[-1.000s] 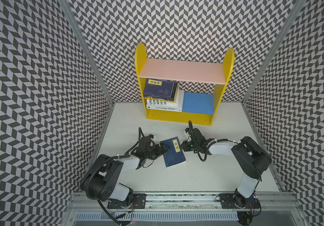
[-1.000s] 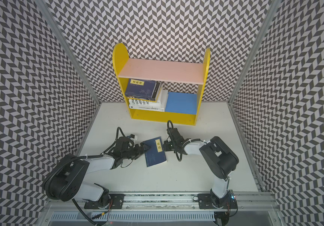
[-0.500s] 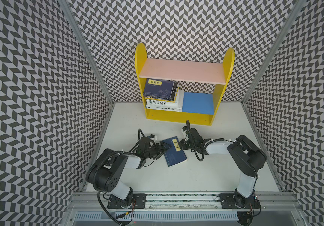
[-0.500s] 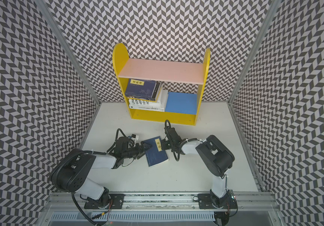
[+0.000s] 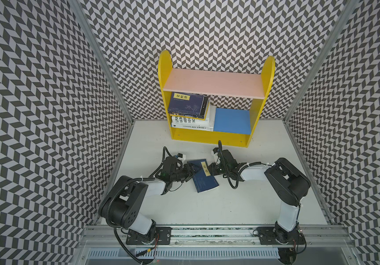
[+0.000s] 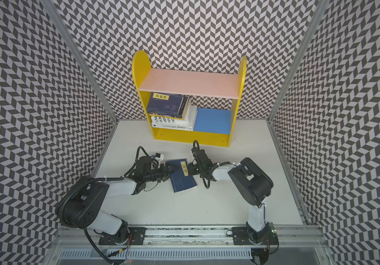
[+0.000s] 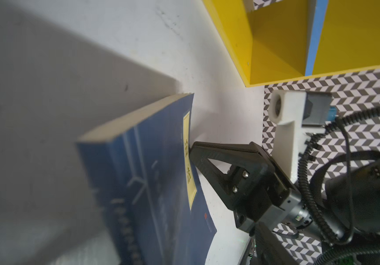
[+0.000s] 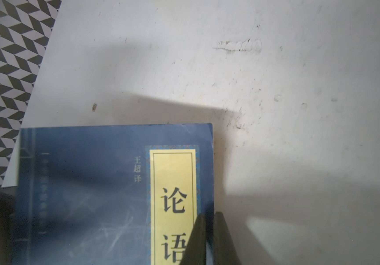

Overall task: Stacking books/files
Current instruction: Pick up the book at the center of the table.

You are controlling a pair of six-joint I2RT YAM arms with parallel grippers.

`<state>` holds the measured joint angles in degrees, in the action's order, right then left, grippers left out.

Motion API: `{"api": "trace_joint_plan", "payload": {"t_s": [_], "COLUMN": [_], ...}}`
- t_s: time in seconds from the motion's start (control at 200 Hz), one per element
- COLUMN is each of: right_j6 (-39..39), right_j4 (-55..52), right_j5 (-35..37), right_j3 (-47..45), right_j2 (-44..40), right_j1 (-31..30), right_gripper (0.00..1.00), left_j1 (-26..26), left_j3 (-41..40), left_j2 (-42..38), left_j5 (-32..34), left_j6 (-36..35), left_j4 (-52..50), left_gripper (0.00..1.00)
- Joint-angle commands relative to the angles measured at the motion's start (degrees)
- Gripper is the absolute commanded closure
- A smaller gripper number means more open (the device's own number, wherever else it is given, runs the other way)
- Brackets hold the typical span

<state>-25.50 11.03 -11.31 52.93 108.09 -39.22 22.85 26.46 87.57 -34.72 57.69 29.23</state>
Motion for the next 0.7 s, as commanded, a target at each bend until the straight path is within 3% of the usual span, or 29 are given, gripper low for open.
{"api": "trace_joint_plan", "payload": {"t_s": [0.0,0.195,0.3,0.696], "right_j6": [1.2,1.0,0.9,0.6], "right_j4": [-8.0,-7.1,-6.5,-4.0], "right_j5": [-2.0,-2.2,-3.0,-5.8], "right_j3": [-2.1,-2.7,-2.7,-3.3], "right_j2": [2.6,1.2,1.1,-1.4], "right_j1": [-1.3,-1.3,-1.3,-0.6], "right_gripper": [0.91,0.91,0.91,0.9], "left_j1": [0.6,1.0,1.0,1.0], "left_j3": [0.0,-0.4,-0.5,-0.4], "left_j2": [1.7,5.2,5.7,3.9], "left_j5": [1.8,1.2,1.2,0.9], "left_j6": [-1.0,-1.0,-0.9,-1.4], "left_j4": [-0.4,1.4,1.8,3.4], "left_gripper": [0.47,0.61,0.62,0.92]}}
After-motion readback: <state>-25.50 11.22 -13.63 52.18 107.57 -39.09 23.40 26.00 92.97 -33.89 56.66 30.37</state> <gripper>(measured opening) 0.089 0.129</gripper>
